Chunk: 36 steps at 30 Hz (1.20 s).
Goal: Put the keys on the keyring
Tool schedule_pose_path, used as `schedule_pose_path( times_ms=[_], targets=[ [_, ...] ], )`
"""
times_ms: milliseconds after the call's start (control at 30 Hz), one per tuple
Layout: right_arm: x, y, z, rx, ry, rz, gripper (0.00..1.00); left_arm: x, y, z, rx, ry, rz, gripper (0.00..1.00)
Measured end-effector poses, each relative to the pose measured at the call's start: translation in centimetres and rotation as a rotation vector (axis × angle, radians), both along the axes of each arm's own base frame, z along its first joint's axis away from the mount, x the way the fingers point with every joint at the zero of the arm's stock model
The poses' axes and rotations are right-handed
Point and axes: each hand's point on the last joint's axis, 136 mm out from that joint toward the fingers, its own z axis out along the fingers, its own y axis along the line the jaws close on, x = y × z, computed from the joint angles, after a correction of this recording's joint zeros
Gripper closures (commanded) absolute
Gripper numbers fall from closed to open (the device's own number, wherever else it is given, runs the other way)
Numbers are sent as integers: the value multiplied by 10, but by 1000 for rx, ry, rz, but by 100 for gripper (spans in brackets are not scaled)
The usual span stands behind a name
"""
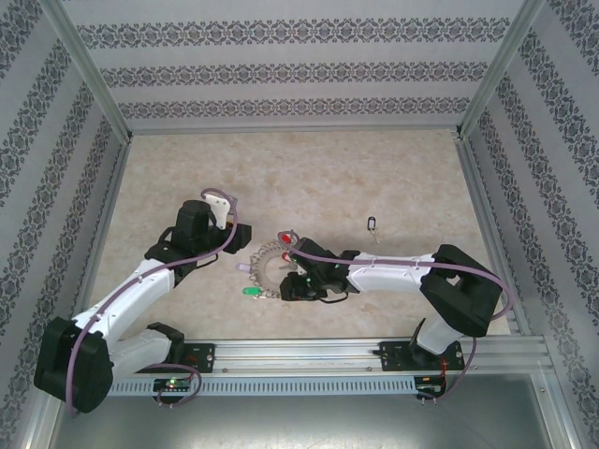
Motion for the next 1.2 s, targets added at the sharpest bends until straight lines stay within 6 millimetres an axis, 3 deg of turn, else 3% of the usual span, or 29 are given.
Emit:
schedule_pose_path(
  times_ms=[367,633,800,967,1200],
  targets=[
    [30,-26,-8,-76,-42,-100,65,-1,3,-1,17,0,8,51],
    [46,-41,-11,-118,-79,-129,79,-2,4,0,23,-4,6,51],
    [48,-47,-4,-124,-102,-157,74,-3,5,3,27,-14,5,51],
    [48,-40,14,-79,-151,-135,76,-3,5,3,28,-16,4,51],
    [40,-18,11,-73,-146,-67,77,-3,5,3,31,-17,2,50]
  ],
)
